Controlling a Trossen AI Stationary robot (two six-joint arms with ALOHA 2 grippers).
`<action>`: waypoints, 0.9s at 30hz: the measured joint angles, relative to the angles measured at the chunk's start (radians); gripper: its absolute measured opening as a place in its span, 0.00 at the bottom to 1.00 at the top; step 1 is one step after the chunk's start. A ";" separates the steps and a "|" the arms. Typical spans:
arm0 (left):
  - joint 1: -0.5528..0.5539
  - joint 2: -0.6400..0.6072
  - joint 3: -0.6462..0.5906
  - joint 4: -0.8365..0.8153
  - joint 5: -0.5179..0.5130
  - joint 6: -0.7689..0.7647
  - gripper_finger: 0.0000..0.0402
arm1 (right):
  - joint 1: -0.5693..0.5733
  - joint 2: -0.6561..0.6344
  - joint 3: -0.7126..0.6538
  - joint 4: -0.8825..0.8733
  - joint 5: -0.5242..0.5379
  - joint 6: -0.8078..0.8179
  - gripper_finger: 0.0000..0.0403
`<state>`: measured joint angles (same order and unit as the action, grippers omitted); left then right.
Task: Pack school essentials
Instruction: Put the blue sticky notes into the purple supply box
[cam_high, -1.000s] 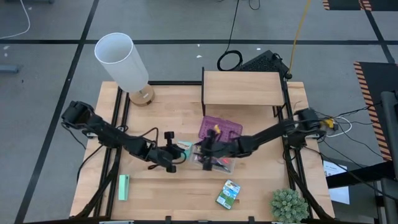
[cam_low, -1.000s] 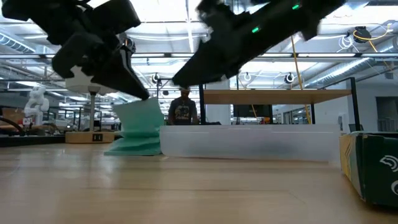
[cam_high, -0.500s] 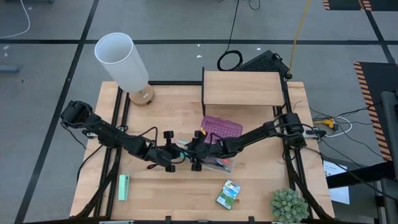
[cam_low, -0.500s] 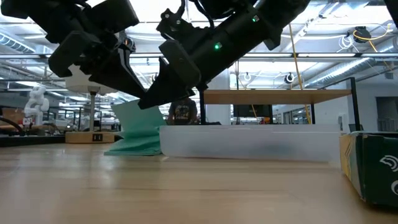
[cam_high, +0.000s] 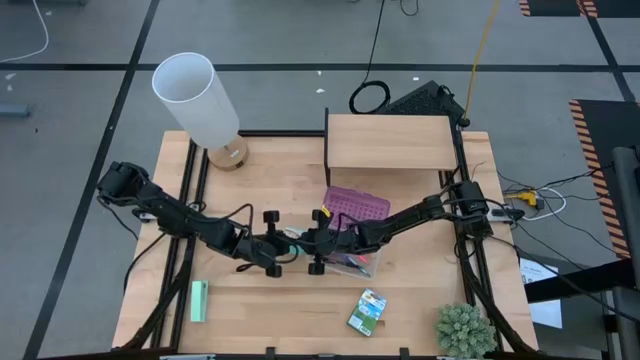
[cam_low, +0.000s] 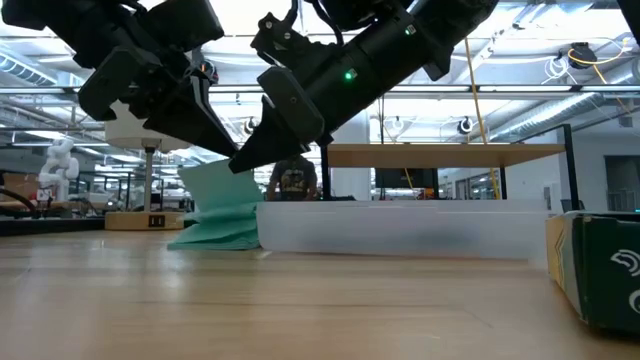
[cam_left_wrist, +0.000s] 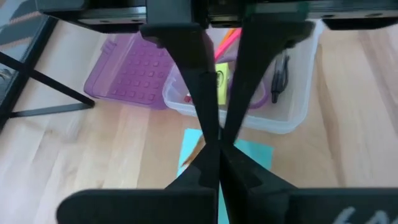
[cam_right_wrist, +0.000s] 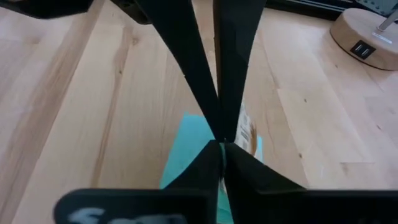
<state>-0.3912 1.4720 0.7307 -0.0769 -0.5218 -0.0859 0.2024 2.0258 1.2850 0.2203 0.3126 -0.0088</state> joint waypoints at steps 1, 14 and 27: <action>-0.005 -0.006 0.000 -0.004 0.009 -0.002 0.01 | 0.000 0.000 0.000 0.000 0.000 -0.002 0.02; -0.045 -0.023 0.000 -0.159 -0.056 -0.017 0.48 | 0.000 -0.008 0.000 -0.002 -0.005 -0.023 0.01; -0.048 0.009 0.000 -0.160 -0.101 0.011 0.09 | -0.005 -0.008 0.000 -0.003 -0.029 -0.013 0.01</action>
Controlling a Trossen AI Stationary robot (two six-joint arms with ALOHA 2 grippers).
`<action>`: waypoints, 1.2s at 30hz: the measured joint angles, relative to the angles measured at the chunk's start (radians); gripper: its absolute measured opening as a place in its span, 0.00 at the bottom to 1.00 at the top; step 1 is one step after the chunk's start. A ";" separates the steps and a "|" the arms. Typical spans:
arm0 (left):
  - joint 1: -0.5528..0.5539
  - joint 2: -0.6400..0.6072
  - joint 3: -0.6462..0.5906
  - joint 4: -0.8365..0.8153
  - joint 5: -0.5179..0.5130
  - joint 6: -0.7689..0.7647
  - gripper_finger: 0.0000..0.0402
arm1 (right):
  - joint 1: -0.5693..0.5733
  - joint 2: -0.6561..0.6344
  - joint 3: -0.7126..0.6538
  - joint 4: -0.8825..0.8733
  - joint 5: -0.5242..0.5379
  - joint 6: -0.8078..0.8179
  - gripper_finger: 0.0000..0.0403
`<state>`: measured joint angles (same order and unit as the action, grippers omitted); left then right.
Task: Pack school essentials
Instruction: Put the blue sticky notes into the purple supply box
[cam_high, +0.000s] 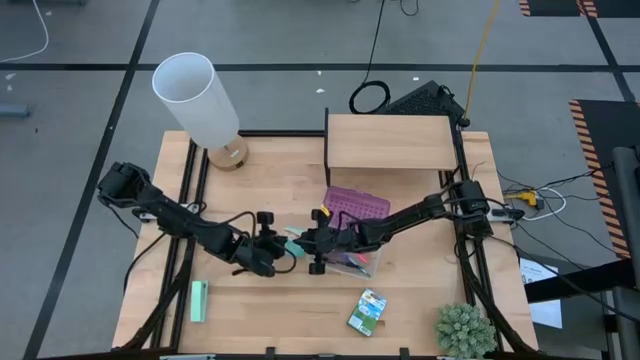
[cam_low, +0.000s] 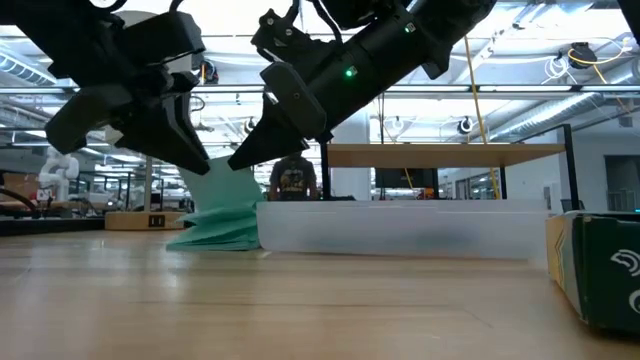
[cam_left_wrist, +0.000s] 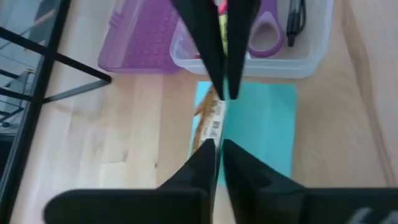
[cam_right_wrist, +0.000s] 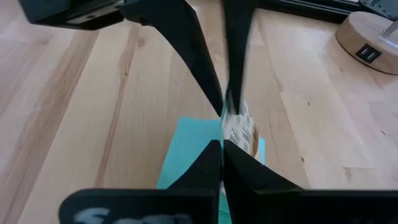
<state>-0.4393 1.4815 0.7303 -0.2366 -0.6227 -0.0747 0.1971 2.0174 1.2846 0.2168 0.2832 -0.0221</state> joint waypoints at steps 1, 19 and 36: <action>0.001 0.000 0.000 -0.001 0.007 0.002 0.05 | -0.001 0.000 0.000 0.000 0.000 0.006 0.01; 0.005 -0.056 0.000 -0.038 -0.037 0.013 0.01 | 0.030 -0.036 -0.001 -0.001 0.140 -0.066 0.43; 0.007 -0.342 0.000 -0.071 -0.152 0.191 0.01 | 0.106 -0.176 -0.124 -0.005 0.260 -0.178 0.62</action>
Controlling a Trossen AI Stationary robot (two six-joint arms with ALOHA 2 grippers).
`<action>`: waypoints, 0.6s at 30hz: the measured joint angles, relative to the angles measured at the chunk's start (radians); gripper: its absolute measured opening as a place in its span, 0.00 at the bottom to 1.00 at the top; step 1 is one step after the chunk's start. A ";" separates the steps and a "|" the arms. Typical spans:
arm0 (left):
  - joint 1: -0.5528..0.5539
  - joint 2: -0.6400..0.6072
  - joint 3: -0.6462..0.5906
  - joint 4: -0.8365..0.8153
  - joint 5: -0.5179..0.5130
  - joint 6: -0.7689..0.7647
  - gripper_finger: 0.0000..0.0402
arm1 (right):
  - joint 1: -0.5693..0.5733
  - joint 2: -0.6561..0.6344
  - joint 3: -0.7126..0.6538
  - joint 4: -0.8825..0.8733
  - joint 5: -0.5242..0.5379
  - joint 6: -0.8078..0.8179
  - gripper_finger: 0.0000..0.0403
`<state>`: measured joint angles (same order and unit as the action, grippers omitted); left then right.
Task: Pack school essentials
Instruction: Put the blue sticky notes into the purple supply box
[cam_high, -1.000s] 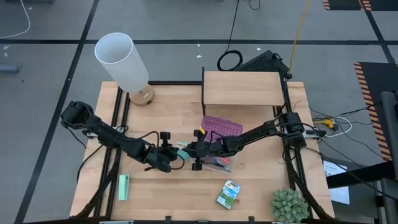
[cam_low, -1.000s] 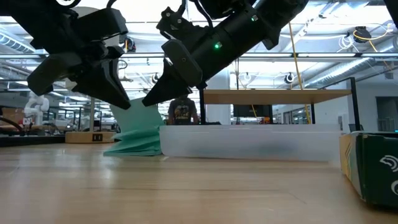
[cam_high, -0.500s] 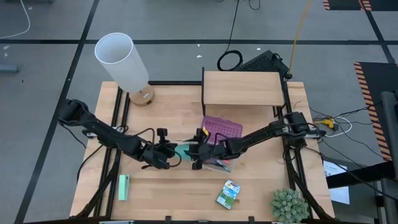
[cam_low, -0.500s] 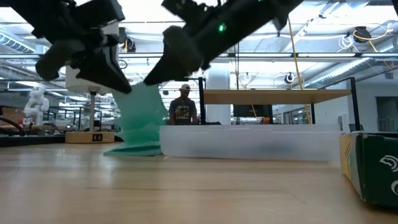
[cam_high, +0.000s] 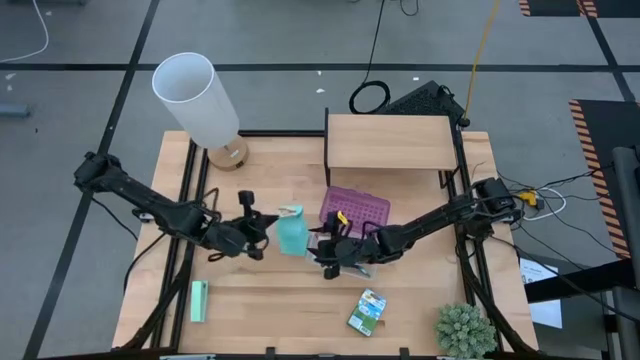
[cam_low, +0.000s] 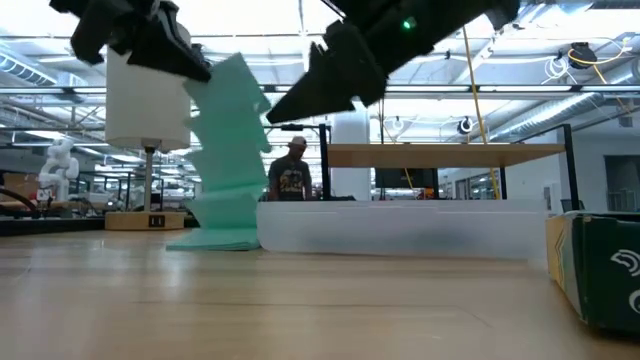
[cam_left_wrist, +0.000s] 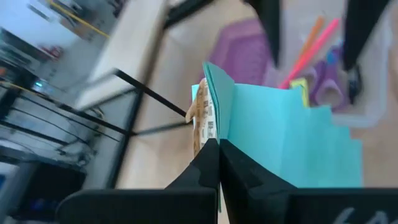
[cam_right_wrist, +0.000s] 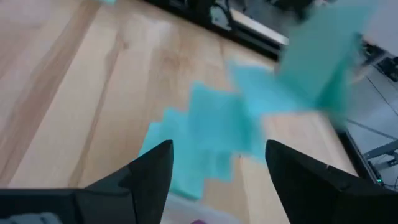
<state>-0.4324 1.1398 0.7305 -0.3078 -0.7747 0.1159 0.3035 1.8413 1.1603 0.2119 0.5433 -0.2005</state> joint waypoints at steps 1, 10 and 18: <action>0.000 -0.017 0.000 0.007 -0.013 0.021 0.00 | 0.001 0.000 -0.006 0.000 -0.016 0.000 0.61; 0.046 -0.064 0.178 -0.070 -0.075 0.231 0.00 | 0.000 0.000 -0.060 0.102 -0.103 0.002 0.51; 0.113 -0.062 0.379 -0.233 -0.075 0.326 0.00 | 0.006 0.000 -0.060 0.126 -0.109 -0.003 0.48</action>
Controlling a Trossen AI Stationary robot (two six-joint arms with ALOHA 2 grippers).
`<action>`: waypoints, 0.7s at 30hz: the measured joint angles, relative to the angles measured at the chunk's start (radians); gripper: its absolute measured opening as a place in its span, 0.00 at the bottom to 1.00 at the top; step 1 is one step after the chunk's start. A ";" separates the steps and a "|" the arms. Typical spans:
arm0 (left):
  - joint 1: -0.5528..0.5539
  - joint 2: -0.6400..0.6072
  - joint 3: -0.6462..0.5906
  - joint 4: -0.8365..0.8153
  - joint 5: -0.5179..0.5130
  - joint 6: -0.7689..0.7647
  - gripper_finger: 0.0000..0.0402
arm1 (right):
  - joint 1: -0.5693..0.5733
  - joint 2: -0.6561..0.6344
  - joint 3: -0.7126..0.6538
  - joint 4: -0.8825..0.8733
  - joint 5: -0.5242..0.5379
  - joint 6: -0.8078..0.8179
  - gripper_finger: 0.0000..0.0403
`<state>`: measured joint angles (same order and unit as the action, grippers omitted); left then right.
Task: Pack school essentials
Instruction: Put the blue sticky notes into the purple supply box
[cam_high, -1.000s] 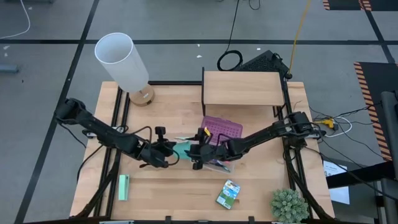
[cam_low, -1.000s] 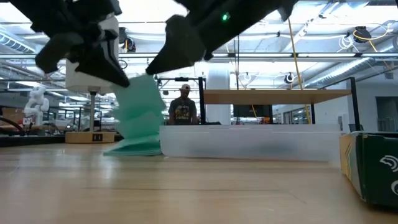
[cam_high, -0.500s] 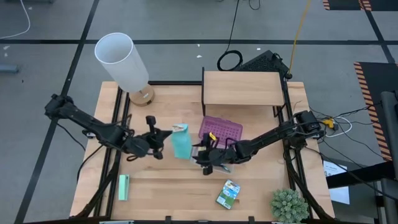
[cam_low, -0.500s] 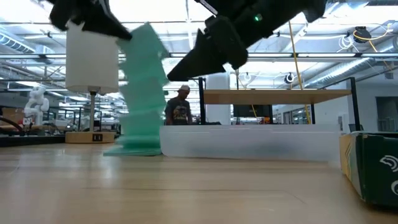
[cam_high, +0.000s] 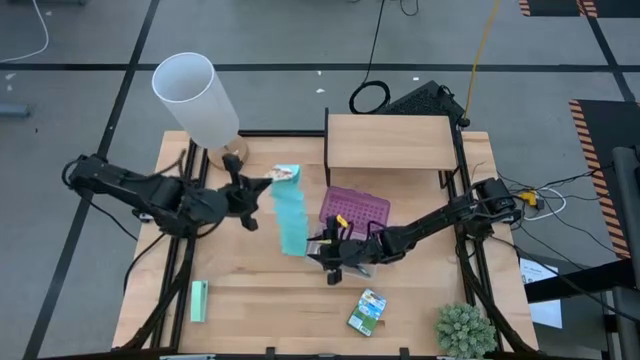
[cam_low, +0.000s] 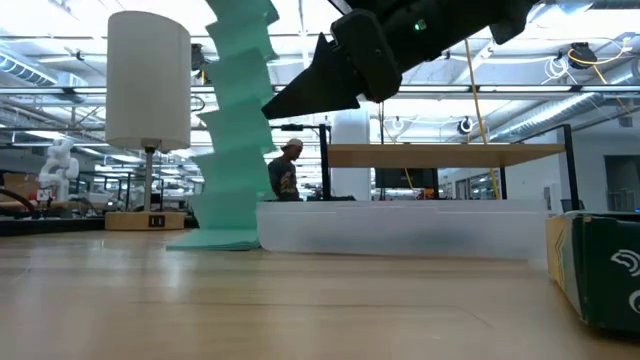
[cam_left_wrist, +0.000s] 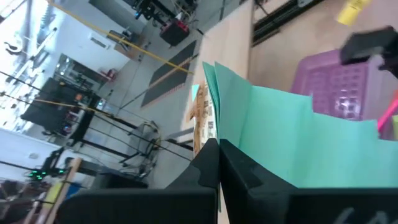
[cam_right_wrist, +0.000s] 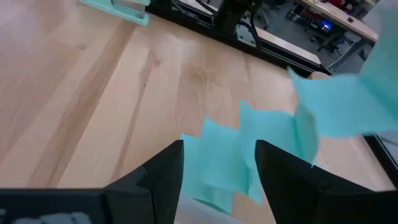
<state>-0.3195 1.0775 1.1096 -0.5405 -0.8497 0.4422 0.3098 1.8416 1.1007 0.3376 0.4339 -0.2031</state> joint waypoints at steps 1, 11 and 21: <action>0.008 0.002 0.025 -0.016 0.000 0.010 0.01 | 0.000 0.000 0.000 -0.003 0.003 0.000 0.48; 0.062 0.016 0.227 -0.114 0.000 0.103 0.01 | -0.022 0.012 0.000 0.016 0.009 -0.060 0.48; 0.071 0.015 0.361 -0.115 -0.012 0.184 0.01 | -0.028 0.109 0.000 0.137 0.012 -0.229 0.48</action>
<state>-0.2481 1.0927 1.4703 -0.6557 -0.8616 0.6266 0.2815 1.9506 1.1007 0.4749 0.4454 -0.4320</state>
